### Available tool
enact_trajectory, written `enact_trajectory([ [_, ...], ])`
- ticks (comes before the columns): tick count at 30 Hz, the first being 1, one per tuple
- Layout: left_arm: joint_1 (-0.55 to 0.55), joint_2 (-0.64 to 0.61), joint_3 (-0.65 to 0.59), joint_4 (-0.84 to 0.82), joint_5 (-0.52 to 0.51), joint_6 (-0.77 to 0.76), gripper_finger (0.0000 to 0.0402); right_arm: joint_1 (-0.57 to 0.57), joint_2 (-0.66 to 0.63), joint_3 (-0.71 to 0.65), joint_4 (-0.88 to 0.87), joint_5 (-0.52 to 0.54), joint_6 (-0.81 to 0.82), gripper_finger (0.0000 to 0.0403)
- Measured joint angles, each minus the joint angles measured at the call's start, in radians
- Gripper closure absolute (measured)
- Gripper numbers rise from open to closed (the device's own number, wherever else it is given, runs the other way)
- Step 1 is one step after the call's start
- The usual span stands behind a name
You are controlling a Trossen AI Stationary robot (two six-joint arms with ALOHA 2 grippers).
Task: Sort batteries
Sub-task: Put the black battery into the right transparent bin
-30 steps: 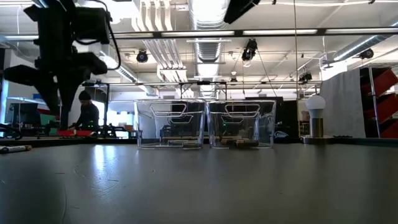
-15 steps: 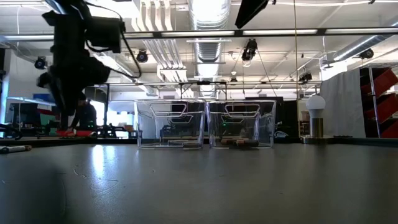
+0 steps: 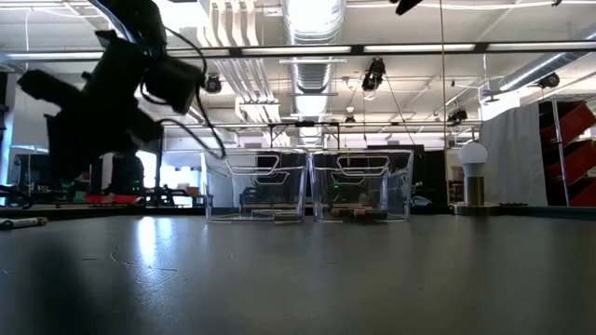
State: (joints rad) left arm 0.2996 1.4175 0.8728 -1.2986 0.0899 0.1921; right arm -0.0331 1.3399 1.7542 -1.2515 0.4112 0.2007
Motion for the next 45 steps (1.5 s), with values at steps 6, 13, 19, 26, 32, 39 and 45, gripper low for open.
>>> enact_trajectory([
  [6,0.001,0.082,-0.082,0.023,-0.036,0.051,0.0323,0.016,-0.067,-0.009,-0.001,0.003,0.079,0.0178],
  [13,0.009,0.071,-0.103,0.071,-0.081,0.077,0.0324,0.015,-0.073,-0.010,0.000,0.010,0.087,0.0181],
  [19,0.026,0.013,-0.128,0.081,-0.099,0.090,0.0324,0.015,-0.045,-0.010,0.001,0.011,0.086,0.0183],
  [26,0.031,-0.158,-0.145,0.112,-0.131,0.084,0.0324,0.015,-0.017,-0.010,0.000,0.011,0.080,0.0183],
  [32,0.031,-0.235,-0.200,0.101,-0.139,0.107,0.0324,0.015,0.005,-0.010,0.002,0.011,0.069,0.0184],
  [39,0.032,-0.277,-0.216,0.102,-0.153,0.109,0.0324,0.015,0.021,-0.010,0.008,0.011,0.084,0.0183],
  [45,0.031,-0.292,-0.200,0.096,-0.186,0.091,0.0324,0.015,0.023,-0.010,0.013,0.011,0.105,0.0184],
])
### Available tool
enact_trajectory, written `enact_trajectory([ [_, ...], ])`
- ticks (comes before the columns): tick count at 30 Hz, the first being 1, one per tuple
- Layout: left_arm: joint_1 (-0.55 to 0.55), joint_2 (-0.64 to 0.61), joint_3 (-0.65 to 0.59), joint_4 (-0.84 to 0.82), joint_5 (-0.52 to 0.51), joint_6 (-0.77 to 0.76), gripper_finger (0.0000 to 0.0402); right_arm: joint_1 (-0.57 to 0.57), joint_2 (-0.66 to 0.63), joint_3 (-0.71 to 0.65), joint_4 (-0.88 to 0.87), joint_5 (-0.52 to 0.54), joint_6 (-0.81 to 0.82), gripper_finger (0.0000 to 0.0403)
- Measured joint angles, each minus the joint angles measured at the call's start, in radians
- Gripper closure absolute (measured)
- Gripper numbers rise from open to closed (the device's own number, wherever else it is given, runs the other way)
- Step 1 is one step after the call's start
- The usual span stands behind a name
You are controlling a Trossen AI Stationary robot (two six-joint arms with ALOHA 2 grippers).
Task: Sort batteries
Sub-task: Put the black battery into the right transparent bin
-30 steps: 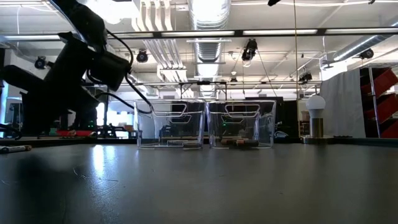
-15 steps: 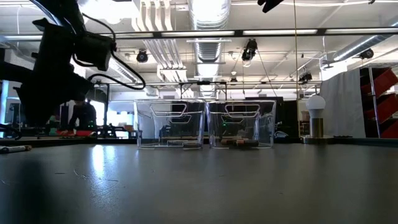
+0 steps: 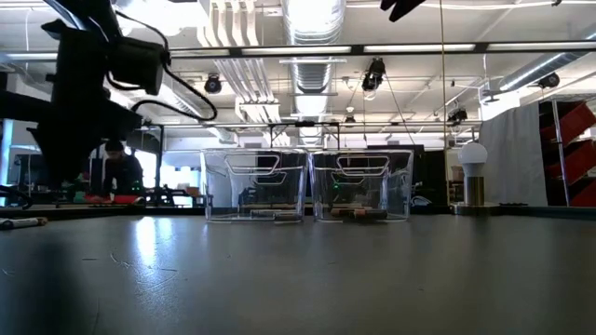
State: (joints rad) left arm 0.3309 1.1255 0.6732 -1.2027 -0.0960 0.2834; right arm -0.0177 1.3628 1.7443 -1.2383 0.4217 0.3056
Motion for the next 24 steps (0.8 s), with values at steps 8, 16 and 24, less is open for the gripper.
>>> enact_trajectory([
  [8,0.000,-0.002,0.114,0.001,-0.121,-0.161,0.0324,-0.002,0.000,0.000,0.074,0.000,-0.027,0.0183],
  [16,0.028,0.011,0.199,0.031,-0.160,-1.156,0.0324,-0.002,0.000,0.000,0.129,0.000,-0.088,0.0184],
  [24,0.008,0.011,0.168,0.057,-0.228,-1.827,0.0324,-0.002,0.000,0.000,0.129,0.000,-0.190,0.0184],
])
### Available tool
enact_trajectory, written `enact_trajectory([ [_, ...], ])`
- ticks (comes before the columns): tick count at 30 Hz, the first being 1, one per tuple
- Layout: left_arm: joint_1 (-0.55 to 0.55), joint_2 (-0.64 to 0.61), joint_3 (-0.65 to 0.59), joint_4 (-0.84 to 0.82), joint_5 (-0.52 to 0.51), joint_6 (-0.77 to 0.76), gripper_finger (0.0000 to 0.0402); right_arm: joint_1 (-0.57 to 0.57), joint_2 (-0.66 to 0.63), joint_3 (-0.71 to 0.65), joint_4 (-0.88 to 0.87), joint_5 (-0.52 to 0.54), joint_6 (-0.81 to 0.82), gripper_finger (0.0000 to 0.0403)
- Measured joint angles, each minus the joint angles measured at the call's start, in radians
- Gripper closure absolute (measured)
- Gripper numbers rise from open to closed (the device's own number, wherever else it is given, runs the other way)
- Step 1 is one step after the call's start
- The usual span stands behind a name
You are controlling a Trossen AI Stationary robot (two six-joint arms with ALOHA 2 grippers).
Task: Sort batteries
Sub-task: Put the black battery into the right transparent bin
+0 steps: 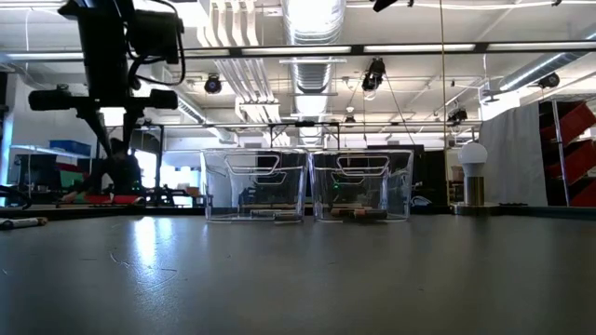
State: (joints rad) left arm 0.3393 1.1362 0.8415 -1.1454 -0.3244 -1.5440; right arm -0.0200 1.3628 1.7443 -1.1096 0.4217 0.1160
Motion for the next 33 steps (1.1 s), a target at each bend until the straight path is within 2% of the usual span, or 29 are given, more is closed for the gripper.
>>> enact_trajectory([
  [6,-0.031,0.014,-0.001,-0.034,-0.070,-0.470,0.0324,0.000,-0.002,0.000,-0.035,-0.001,-0.115,0.0184],
  [13,-0.113,0.064,-0.002,-0.167,-0.026,-0.855,0.0324,-0.011,-0.033,0.000,-0.106,-0.003,-0.247,0.0184],
  [20,-0.169,0.150,-0.010,-0.168,0.058,-0.897,0.0324,-0.082,-0.091,0.000,-0.109,-0.008,-0.338,0.0184],
  [25,-0.193,0.191,-0.007,-0.172,0.192,-0.903,0.0324,-0.134,-0.137,-0.005,-0.108,-0.014,-0.348,0.0184],
  [29,-0.227,0.219,-0.007,-0.219,0.222,-1.046,0.0324,-0.171,-0.160,-0.008,-0.105,-0.014,-0.353,0.0184],
  [33,-0.229,0.277,-0.007,-0.245,0.230,-1.050,0.0324,-0.193,-0.164,-0.009,-0.103,-0.014,-0.339,0.0184],
])
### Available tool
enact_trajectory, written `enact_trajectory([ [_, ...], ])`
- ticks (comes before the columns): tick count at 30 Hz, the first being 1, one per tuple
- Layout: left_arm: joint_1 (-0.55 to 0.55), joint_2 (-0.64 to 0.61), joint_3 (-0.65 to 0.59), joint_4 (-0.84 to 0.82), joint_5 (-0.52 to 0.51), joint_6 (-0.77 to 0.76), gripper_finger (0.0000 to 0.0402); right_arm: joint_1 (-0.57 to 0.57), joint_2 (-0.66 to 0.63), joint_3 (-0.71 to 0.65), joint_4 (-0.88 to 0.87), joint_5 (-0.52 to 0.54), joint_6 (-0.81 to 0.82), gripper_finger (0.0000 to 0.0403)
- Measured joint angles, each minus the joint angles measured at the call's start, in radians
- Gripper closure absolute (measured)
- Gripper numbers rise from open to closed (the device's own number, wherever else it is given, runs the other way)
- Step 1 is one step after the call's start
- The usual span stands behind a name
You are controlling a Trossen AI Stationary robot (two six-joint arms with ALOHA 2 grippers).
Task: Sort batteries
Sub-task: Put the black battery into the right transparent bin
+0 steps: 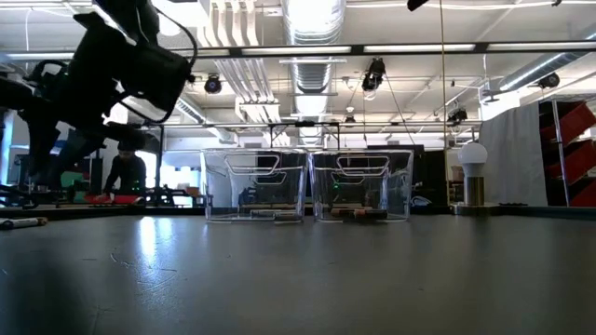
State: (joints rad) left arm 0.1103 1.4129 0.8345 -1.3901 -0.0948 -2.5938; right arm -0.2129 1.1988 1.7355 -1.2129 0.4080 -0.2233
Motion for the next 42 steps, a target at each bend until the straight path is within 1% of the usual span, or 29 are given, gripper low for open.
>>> enact_trajectory([
  [5,-0.024,0.102,0.008,0.002,0.036,0.000,0.0324,-0.006,0.002,-0.001,0.025,0.000,0.002,0.0184],
  [10,-0.033,0.203,0.030,0.002,0.043,0.001,0.0324,-0.009,0.008,-0.002,0.071,0.002,-0.013,0.0184],
  [14,-0.028,0.229,0.038,0.051,0.043,-0.008,0.0324,-0.009,0.014,-0.002,0.104,0.003,-0.024,0.0184],
  [18,-0.008,0.203,0.004,0.118,0.036,-0.019,0.0324,-0.009,0.025,-0.002,0.142,0.001,-0.016,0.0184],
  [24,0.042,0.107,-0.095,0.227,0.059,-0.025,0.0324,-0.009,0.072,0.014,0.156,-0.026,-0.005,0.0184],
  [28,0.062,0.033,-0.149,0.237,0.081,-0.025,0.0324,-0.009,0.101,0.020,0.155,-0.027,-0.005,0.0184],
  [35,0.115,-0.060,-0.235,0.246,0.080,-0.025,0.0324,-0.010,0.141,0.020,0.156,-0.028,-0.017,0.0184],
  [38,0.151,-0.092,-0.254,0.276,0.050,-0.018,0.0324,-0.010,0.150,0.020,0.157,-0.059,-0.024,0.0184],
  [42,0.188,-0.113,-0.248,0.278,0.001,0.000,0.0324,-0.010,0.154,0.020,0.158,-0.095,-0.024,0.0184],
])
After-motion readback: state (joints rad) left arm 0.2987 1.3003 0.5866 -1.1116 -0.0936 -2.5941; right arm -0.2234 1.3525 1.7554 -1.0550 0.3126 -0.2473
